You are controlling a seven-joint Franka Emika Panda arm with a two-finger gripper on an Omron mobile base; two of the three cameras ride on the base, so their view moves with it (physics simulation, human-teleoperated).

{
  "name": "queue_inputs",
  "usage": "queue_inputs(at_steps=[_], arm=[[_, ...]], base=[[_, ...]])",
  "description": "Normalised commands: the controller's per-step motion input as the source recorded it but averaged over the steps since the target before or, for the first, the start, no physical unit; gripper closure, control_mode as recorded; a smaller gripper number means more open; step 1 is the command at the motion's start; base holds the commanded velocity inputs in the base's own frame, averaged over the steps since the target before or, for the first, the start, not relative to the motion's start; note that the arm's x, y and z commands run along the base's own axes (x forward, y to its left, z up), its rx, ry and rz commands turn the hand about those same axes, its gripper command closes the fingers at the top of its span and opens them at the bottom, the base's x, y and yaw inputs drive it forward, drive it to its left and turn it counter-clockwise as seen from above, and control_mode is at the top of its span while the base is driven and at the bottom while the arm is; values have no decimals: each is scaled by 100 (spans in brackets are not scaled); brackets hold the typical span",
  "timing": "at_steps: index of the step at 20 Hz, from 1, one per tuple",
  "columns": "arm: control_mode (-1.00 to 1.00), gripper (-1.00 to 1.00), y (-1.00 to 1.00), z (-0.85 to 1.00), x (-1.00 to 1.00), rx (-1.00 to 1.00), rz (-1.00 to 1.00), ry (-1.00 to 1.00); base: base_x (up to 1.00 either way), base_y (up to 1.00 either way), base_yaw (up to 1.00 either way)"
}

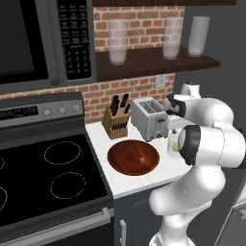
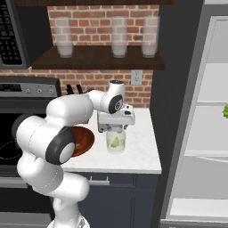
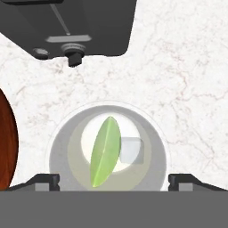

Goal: Grab a lemon wedge from the fridge and one ice cube from the ice bowl, and put them in the glass of lemonade.

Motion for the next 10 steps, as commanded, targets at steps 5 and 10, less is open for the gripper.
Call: queue_inputs(at_steps=[5, 10], arm=[[-100, -100, 0, 3, 0, 0, 0, 0], [-100, -100, 0, 19, 0, 2, 0, 0]], base=[[0, 0, 0], [0, 0, 0]])
